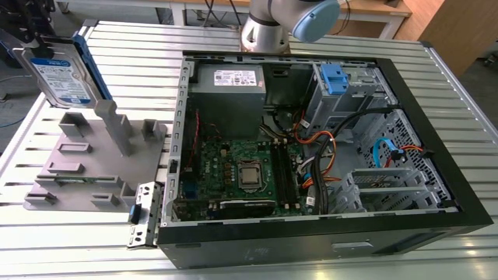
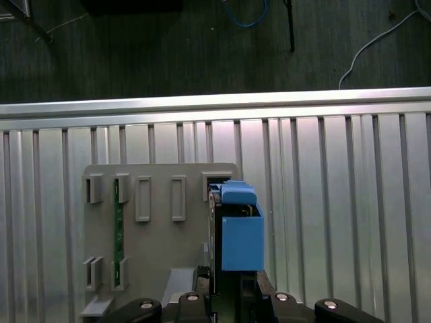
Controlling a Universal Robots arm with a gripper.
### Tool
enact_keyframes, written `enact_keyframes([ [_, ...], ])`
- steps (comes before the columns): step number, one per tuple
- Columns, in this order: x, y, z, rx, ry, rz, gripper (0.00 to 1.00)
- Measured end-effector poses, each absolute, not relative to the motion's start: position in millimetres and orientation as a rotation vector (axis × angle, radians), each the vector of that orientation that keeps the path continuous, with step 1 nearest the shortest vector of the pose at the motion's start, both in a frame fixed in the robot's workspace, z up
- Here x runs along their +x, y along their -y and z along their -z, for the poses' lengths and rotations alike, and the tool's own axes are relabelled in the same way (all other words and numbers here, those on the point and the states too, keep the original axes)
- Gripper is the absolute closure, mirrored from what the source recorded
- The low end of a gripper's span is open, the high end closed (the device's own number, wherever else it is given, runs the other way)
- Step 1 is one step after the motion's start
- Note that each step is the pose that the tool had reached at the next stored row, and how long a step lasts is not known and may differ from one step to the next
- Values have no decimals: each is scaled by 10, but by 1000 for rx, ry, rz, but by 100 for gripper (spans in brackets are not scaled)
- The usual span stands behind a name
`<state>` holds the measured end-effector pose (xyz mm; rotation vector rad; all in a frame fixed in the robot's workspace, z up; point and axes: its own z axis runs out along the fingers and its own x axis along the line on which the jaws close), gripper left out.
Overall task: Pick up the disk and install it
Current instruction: 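Pick up the disk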
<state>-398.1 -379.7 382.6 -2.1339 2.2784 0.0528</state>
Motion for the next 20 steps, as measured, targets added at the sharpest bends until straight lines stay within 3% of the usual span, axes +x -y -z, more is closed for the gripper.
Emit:
enact_keyframes([
  [20,-3981,3796,-3916,-2134,-2279,-53,65],
])
